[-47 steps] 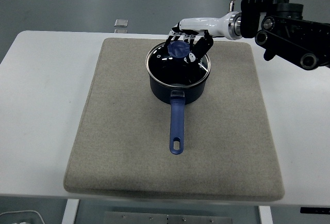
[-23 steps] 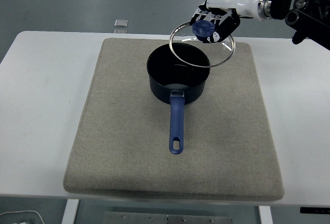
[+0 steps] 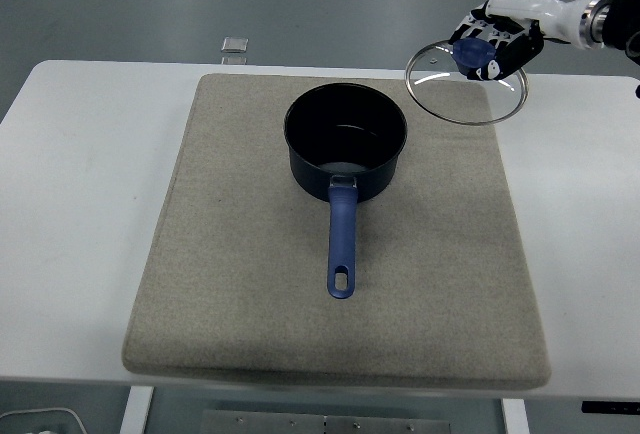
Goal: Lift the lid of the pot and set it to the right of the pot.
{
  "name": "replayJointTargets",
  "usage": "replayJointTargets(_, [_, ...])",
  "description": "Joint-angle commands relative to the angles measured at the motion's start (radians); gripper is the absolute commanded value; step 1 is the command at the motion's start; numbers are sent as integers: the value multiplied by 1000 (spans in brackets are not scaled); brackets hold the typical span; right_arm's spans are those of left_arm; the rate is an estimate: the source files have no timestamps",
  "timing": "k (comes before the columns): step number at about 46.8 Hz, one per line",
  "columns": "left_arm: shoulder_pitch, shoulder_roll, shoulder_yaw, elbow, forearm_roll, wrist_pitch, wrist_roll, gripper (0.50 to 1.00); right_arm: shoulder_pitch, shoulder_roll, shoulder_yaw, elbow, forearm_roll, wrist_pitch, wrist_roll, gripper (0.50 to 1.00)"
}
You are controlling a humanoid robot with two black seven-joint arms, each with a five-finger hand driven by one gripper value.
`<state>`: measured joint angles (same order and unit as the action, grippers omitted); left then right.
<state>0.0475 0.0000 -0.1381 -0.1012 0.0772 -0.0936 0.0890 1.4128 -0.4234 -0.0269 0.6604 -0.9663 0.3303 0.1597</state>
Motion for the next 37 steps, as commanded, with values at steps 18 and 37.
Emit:
replayJointTargets(18, [0,0,0,0,0,0,0,1000,-94,26,-15,-30,32,-76,11,500])
replayJointTargets(37, [0,0,0,0,1,0,0,1000,-163,87,-10,-30,31,-129,12,712])
